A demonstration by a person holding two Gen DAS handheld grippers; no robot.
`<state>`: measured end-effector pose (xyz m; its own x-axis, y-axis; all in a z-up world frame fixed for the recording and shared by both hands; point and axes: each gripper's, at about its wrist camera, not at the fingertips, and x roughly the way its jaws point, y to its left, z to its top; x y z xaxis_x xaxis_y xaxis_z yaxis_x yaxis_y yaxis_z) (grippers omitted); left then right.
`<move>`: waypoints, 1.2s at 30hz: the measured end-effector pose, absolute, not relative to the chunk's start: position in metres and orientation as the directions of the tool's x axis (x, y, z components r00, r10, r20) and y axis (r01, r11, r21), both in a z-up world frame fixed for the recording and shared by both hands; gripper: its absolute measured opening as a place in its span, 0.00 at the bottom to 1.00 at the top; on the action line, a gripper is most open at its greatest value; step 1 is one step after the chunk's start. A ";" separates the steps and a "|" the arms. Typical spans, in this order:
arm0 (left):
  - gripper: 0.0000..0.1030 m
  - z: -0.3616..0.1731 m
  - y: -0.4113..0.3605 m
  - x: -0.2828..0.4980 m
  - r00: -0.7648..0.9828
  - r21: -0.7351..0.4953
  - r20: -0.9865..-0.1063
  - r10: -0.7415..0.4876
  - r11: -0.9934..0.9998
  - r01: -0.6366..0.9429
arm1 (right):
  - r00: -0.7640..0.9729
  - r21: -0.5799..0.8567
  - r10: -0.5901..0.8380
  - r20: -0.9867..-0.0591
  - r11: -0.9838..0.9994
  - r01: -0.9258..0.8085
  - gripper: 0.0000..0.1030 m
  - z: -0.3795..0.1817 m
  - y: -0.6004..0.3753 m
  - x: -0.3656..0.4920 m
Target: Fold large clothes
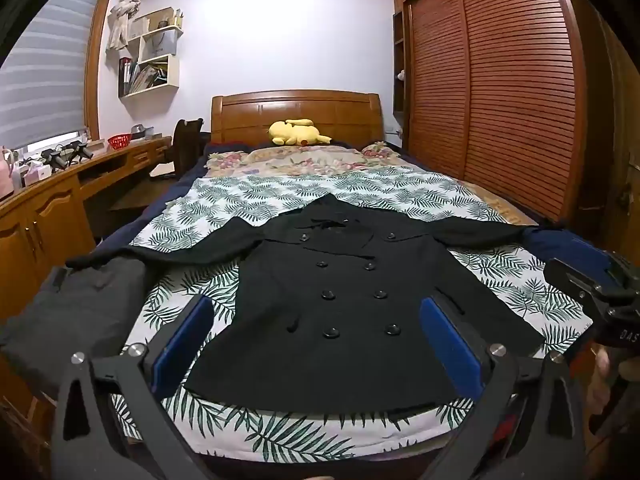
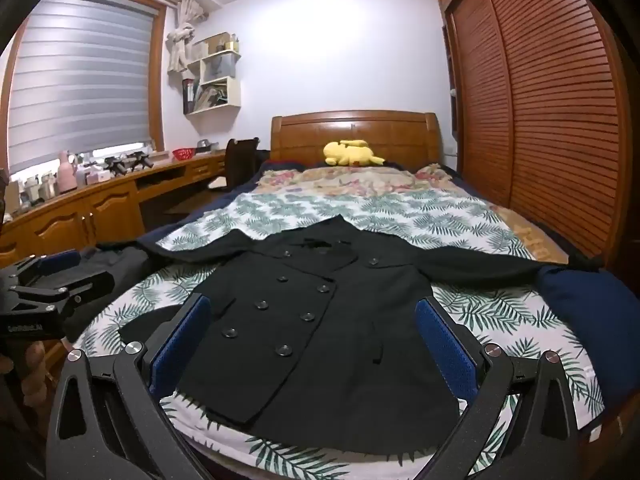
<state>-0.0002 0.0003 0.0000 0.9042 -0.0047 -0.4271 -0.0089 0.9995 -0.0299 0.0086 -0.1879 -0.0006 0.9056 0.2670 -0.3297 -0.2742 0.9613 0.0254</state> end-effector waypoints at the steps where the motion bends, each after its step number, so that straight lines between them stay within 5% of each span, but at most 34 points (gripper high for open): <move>1: 1.00 0.000 0.000 0.000 0.905 -0.028 -0.425 -0.001 1.000 -0.012 | 0.906 0.025 0.266 -0.330 0.961 -0.274 1.00 -0.001 -0.188 0.008; 36: 1.00 0.004 -0.001 -0.002 0.912 -0.035 -0.409 0.008 0.999 -0.024 | 0.904 0.033 0.271 -0.330 0.961 -0.276 1.00 0.000 -0.189 0.005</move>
<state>-0.0018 -0.0005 0.0045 0.9124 0.0078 -0.4092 -0.0244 0.9991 -0.0355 0.0052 -0.1887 0.0003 0.9042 0.2710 -0.3302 -0.2760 0.9606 0.0326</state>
